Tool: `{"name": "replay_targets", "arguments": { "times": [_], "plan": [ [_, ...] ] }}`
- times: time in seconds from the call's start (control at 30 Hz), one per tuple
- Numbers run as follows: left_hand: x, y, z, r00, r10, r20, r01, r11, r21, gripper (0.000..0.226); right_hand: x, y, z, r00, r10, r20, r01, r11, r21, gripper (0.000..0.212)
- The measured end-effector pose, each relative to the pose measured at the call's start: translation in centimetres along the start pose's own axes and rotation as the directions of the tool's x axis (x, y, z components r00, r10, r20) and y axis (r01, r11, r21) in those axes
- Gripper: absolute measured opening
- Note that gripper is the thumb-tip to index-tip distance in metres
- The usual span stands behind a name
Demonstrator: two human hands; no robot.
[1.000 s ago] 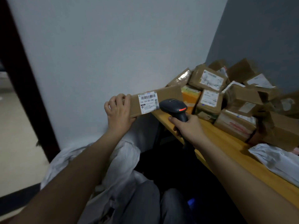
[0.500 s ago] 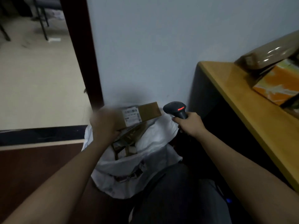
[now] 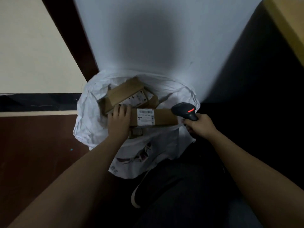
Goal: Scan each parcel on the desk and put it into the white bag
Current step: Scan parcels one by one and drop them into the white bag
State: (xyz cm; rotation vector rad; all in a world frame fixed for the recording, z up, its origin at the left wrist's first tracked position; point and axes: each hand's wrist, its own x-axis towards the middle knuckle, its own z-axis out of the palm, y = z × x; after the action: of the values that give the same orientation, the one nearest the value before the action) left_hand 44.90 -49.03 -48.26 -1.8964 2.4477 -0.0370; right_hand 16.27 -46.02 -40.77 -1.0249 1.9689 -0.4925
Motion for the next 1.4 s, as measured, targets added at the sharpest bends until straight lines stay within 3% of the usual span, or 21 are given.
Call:
{"name": "replay_targets", "arguments": {
  "times": [0.13, 0.23, 0.43, 0.47, 0.57, 0.6, 0.73, 0.77, 0.87, 0.93, 1.0, 1.07, 1.1, 1.23, 1.4],
  "plan": [
    [1.6, 2.5, 2.5, 0.985, 0.140, -0.097, -0.133, 0.988, 0.080, 0.069, 2.5, 2.8, 0.4, 0.998, 0.057, -0.003, -0.055, 0.982, 0.181, 0.021],
    [2.6, 3.9, 4.1, 0.935, 0.303, -0.186, -0.270, 0.945, 0.184, 0.063, 4.4, 4.5, 0.3, 0.994, 0.101, -0.031, -0.091, 0.970, 0.226, 0.017],
    [3.5, 2.5, 4.8, 0.924, 0.301, -0.236, -0.247, 0.941, 0.232, 0.073, 7.8, 6.9, 0.9, 0.987, 0.134, -0.086, -0.096, 0.932, 0.351, 0.013],
    [3.3, 1.9, 4.8, 0.920, 0.309, -0.240, -0.253, 0.938, 0.239, 0.077, 8.8, 7.4, 1.2, 0.987, 0.128, -0.092, -0.090, 0.938, 0.333, 0.027],
    [3.3, 1.1, 4.4, 0.928, 0.309, -0.206, -0.257, 0.935, 0.245, 0.087, 13.6, 11.7, 2.5, 0.988, 0.098, -0.117, -0.058, 0.950, 0.307, 0.103],
    [3.4, 1.2, 4.3, 0.936, 0.297, -0.189, -0.252, 0.940, 0.229, 0.089, 14.9, 12.8, 3.0, 0.989, 0.099, -0.111, -0.060, 0.949, 0.309, 0.112],
    [4.0, 1.0, 3.7, 0.953, 0.269, -0.140, -0.245, 0.955, 0.168, 0.092, 14.9, 10.2, 3.2, 0.995, 0.065, -0.073, -0.040, 0.955, 0.295, 0.069],
    [4.2, 0.9, 3.6, 0.954, 0.268, -0.132, -0.245, 0.955, 0.165, 0.093, 15.3, 10.1, 3.1, 0.996, 0.050, -0.068, -0.030, 0.961, 0.276, 0.070],
    [4.3, 0.8, 3.6, 0.958, 0.261, -0.116, -0.242, 0.958, 0.154, 0.094, 16.4, 10.7, 2.7, 0.996, 0.075, -0.058, -0.056, 0.959, 0.277, 0.119],
    [4.1, 0.9, 3.7, 0.964, 0.239, -0.113, -0.222, 0.964, 0.149, 0.091, 16.5, 10.6, 2.2, 0.994, 0.099, -0.055, -0.079, 0.953, 0.293, 0.132],
    [4.0, 0.9, 3.7, 0.970, 0.217, -0.112, -0.199, 0.968, 0.150, 0.088, 16.7, 10.3, 1.6, 0.994, 0.100, -0.049, -0.081, 0.950, 0.301, 0.115],
    [3.9, 0.8, 3.8, 0.974, 0.202, -0.106, -0.185, 0.971, 0.150, 0.087, 17.2, 10.4, 1.4, 0.997, 0.056, -0.057, -0.035, 0.947, 0.318, 0.074],
    [4.0, 0.9, 3.8, 0.975, 0.197, -0.102, -0.181, 0.972, 0.147, 0.088, 17.6, 10.5, 1.6, 0.996, 0.035, -0.085, -0.008, 0.953, 0.301, 0.064],
    [3.9, 1.0, 3.8, 0.979, 0.184, -0.083, -0.171, 0.974, 0.149, 0.092, 17.2, 10.1, 2.7, 0.985, 0.014, -0.172, 0.035, 0.961, 0.276, 0.055],
    [4.0, 1.3, 3.5, 0.983, 0.165, -0.084, -0.154, 0.980, 0.123, 0.095, 15.5, 9.2, 2.7, 0.958, -0.147, -0.246, 0.167, 0.984, 0.060, 0.026]
  ]
}}
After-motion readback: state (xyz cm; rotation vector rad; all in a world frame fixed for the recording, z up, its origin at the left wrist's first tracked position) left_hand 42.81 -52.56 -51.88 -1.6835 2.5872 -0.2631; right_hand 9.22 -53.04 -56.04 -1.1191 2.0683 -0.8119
